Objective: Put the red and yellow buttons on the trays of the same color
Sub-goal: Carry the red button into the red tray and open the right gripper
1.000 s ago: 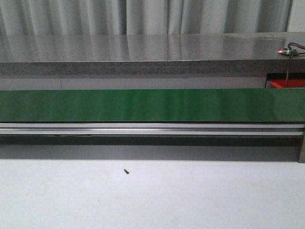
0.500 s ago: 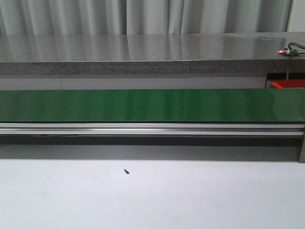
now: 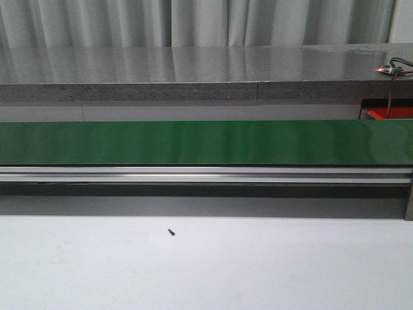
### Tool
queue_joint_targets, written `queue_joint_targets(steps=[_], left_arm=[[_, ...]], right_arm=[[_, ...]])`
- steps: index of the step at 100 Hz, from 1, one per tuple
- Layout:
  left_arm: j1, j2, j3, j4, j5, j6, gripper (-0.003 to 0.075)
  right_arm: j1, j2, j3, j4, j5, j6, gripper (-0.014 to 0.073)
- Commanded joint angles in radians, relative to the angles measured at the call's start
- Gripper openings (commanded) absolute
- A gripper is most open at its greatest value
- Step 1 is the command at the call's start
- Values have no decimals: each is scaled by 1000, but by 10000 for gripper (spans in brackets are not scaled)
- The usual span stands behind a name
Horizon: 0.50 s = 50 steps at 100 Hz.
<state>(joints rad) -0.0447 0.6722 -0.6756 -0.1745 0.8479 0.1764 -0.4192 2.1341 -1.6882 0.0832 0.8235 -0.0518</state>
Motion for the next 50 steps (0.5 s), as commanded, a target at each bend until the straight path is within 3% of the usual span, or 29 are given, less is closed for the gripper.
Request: queue_joint_targets(steps=[1, 12, 50], left_arm=[[-8, -2, -24, -19, -52, -3, -20], [-8, -2, -24, -19, -52, -3, -20], [-8, -2, -24, -19, -52, -3, -20]], right_arm=[[-4, -61, -31, 3, -32, -10, 337], [-4, -61, -31, 3, -31, -10, 426], [-4, -66, -33, 3, -22, -10, 427]])
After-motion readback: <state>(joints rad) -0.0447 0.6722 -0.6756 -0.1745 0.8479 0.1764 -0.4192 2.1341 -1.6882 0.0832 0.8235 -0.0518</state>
